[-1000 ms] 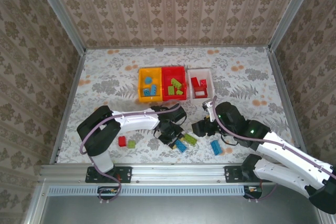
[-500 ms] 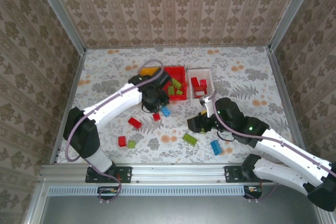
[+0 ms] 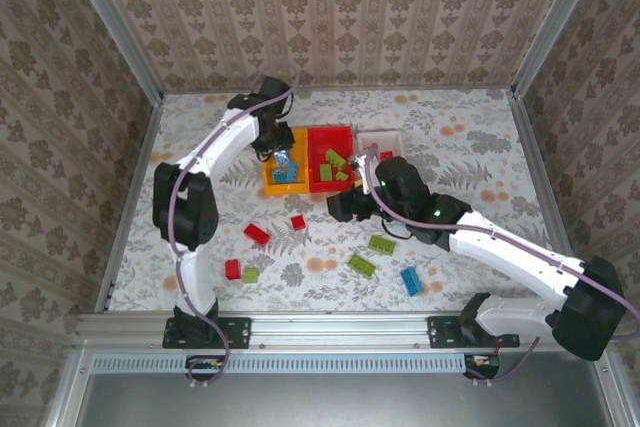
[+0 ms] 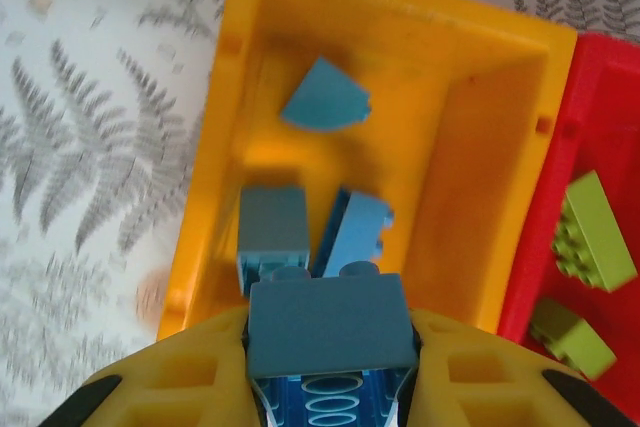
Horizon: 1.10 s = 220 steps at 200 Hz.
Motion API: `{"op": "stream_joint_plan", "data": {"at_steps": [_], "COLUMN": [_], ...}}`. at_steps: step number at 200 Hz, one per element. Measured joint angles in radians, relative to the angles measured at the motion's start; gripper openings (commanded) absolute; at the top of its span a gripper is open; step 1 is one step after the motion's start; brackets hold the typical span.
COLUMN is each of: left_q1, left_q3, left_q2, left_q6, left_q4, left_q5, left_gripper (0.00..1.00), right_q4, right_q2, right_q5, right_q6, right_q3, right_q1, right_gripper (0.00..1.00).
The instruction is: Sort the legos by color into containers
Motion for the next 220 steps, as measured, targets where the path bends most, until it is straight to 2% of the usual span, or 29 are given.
{"op": "stream_joint_plan", "data": {"at_steps": [36, 70, 78, 98, 112, 141, 187, 220], "left_q1": [0.014, 0.016, 0.016, 0.016, 0.016, 0.016, 0.016, 0.004], "left_q3": [0.113, 0.129, 0.129, 0.129, 0.129, 0.113, 0.032, -0.131], "left_q2": [0.116, 0.159, 0.163, 0.165, 0.165, 0.157, 0.042, -0.182], "left_q6": [0.064, 0.080, 0.082, 0.085, 0.086, 0.088, 0.085, 0.078], "left_q4": [0.032, 0.045, 0.046, 0.047, 0.051, 0.057, 0.062, 0.090], "left_q5": [0.020, 0.049, 0.057, 0.073, 0.084, 0.098, 0.101, 0.067], "left_gripper": [0.18, 0.20, 0.24, 0.41, 0.48, 0.54, 0.55, 0.55], "right_q4": [0.015, 0.021, 0.021, 0.021, 0.018, 0.008, -0.045, -0.079], "right_q2": [0.032, 0.049, 0.053, 0.066, 0.070, 0.069, 0.056, 0.131], "right_q5": [0.001, 0.003, 0.003, 0.004, 0.004, 0.016, 0.038, 0.060], "right_q6": [0.003, 0.013, 0.018, 0.024, 0.026, 0.026, -0.009, -0.071], "right_q3": [0.007, 0.009, 0.010, 0.011, 0.011, 0.011, 0.011, 0.044], "right_q1": [-0.030, -0.060, -0.064, -0.071, -0.073, -0.078, -0.078, 0.005], "right_gripper": [0.78, 0.78, 0.78, 0.79, 0.79, 0.79, 0.78, 0.76]}}
